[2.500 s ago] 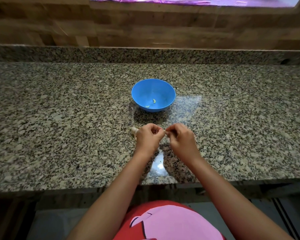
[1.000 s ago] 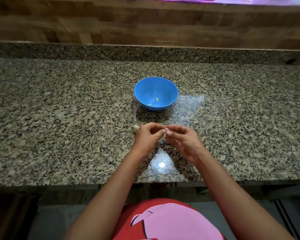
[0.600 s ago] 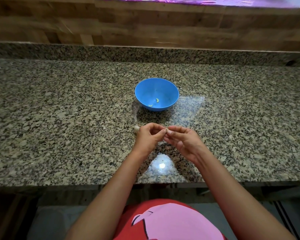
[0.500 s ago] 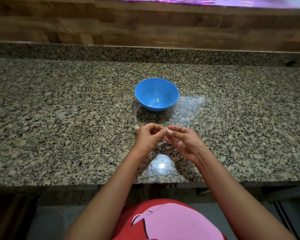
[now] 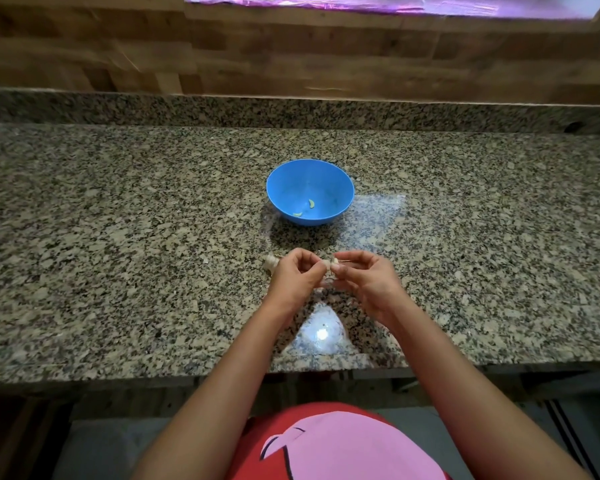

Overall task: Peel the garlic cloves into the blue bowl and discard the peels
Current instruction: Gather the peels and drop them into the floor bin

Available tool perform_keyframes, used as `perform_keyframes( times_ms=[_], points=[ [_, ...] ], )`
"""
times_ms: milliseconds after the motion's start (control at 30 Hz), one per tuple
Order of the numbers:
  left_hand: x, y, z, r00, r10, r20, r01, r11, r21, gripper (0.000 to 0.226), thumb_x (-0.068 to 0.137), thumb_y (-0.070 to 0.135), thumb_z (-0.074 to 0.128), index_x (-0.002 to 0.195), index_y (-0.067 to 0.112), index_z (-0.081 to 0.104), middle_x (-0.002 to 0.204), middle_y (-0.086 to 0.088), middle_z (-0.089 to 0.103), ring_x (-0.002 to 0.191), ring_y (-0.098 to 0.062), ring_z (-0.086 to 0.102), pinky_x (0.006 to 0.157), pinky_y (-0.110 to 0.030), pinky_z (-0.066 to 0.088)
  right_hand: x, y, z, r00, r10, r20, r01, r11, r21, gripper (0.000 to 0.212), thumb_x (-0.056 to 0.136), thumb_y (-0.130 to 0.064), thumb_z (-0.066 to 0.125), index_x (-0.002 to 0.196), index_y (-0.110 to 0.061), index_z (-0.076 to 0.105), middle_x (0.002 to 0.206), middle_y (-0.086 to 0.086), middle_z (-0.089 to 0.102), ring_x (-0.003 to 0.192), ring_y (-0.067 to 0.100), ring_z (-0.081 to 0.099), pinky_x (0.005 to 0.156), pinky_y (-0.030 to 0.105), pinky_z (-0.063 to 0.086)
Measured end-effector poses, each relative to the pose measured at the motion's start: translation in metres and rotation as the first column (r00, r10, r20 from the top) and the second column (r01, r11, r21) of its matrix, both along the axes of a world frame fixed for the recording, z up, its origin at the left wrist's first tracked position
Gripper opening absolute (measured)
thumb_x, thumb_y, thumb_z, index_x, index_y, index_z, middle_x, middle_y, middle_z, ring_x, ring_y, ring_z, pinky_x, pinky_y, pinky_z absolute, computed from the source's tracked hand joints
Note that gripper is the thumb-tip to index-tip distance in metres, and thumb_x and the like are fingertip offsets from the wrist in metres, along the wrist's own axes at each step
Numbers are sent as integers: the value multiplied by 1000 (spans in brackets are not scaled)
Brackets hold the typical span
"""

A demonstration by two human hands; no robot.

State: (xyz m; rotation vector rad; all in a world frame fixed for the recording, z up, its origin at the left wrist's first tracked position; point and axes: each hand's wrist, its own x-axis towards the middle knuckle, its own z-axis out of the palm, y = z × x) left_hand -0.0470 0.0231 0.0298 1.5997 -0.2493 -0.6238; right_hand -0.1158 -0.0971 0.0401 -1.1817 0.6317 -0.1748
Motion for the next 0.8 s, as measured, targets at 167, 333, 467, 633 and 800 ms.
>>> perform_keyframes(
  times_ms=[167, 333, 467, 633, 800],
  points=[
    [5, 1, -5, 968, -24, 250, -53, 954, 296, 7, 83, 15, 65, 82, 14, 58, 89, -6, 62, 77, -15, 60, 64, -19, 50, 17, -17, -18, 974, -2, -225, -130, 812, -568, 20, 82, -7, 69, 102, -10, 67, 101, 7, 69, 91, 18, 66, 86, 34, 54],
    [2, 1, -7, 915, -123, 384, -46, 914, 404, 5, 85, 11, 63, 86, 12, 57, 77, 7, 54, 67, -1, 50, 53, -5, 41, 42, -25, -22, 962, -9, -271, -200, 651, -732, 23, 88, -3, 61, 110, -6, 66, 110, 10, 67, 96, 19, 63, 90, 31, 51],
    [1, 0, -9, 921, -127, 369, -40, 909, 415, 6, 86, 12, 62, 85, 14, 56, 80, 5, 58, 69, -2, 52, 54, -9, 40, 45, -30, -23, 965, -31, -259, -182, 629, -756, 26, 88, 2, 58, 113, -3, 64, 113, 13, 65, 103, 22, 61, 97, 36, 48],
    [0, -1, -11, 907, -143, 395, -48, 899, 435, 5, 88, 14, 61, 86, 14, 56, 85, 3, 59, 71, -3, 52, 57, -10, 42, 25, -29, -29, 968, -43, -246, -171, 603, -779, 33, 88, -4, 61, 121, -7, 59, 115, 7, 58, 101, 14, 57, 91, 21, 45],
    [-4, -3, -24, 822, -220, 526, -85, 865, 495, 15, 93, 17, 55, 101, 8, 65, 101, 1, 52, 91, -8, 44, 75, -12, 33, 7, -20, -30, 965, 1, -263, -221, 542, -810, 25, 89, -9, 61, 114, -8, 64, 110, 6, 63, 102, 16, 57, 98, 32, 46]
  ],
)
